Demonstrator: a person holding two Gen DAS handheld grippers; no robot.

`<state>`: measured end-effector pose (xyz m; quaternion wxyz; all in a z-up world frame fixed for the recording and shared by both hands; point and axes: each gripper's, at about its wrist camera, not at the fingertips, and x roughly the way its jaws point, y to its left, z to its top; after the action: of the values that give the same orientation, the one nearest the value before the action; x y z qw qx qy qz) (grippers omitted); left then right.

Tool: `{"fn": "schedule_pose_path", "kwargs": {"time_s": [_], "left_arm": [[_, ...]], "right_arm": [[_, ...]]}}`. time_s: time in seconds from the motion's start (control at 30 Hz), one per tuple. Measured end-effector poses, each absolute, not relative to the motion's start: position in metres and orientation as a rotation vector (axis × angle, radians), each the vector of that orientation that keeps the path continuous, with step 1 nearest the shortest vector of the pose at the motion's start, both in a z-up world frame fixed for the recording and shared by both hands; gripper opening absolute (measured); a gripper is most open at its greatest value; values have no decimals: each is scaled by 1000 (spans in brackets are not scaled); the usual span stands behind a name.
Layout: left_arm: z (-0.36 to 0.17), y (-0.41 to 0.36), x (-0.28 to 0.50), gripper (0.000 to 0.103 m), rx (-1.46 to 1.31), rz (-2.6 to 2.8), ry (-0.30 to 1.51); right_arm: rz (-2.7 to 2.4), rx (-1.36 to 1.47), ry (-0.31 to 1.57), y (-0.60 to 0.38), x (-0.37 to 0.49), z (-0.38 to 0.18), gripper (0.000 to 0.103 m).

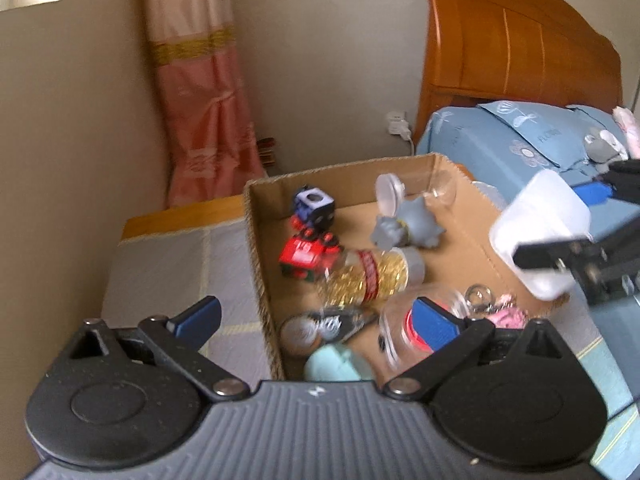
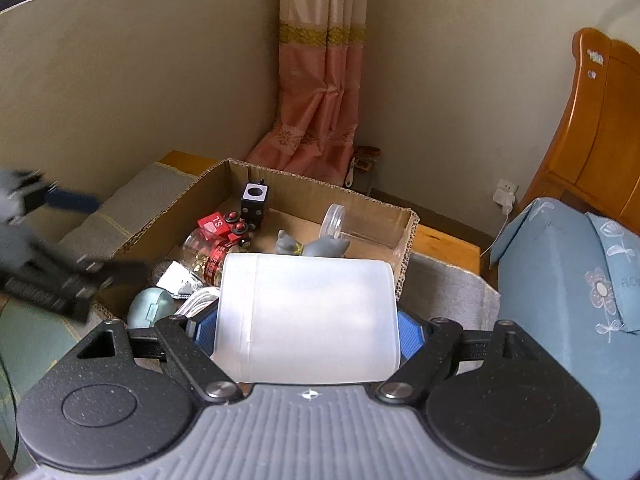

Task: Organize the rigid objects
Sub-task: 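Carry both items over the box and lower them inside, then open both tools to release the jar and bottle into the box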

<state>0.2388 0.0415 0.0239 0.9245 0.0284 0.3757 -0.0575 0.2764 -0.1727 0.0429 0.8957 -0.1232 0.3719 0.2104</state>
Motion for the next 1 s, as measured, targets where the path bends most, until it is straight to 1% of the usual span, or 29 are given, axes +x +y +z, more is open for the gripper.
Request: {"fn": "schedule_pose_path", "kwargs": {"time_s": [0.27,0.7,0.73,0.83,1.0], "left_arm": [[15,44,209,101,46,-112,749],[20,36,195,101,106,-119,710],[20,35,194,101,110,-118,709],[19,35,193,101,115,-117,707],[19,35,190,101,119,-110,695]], "right_arm": [[406,-205,816,-168,294,30,86],[362,-187,836,-162,312,20,86],[356,-187,828,-162,312,20,89],[348,-184,815,-163,311,22,103],[348,-182,797,-165,303,27,103]]}}
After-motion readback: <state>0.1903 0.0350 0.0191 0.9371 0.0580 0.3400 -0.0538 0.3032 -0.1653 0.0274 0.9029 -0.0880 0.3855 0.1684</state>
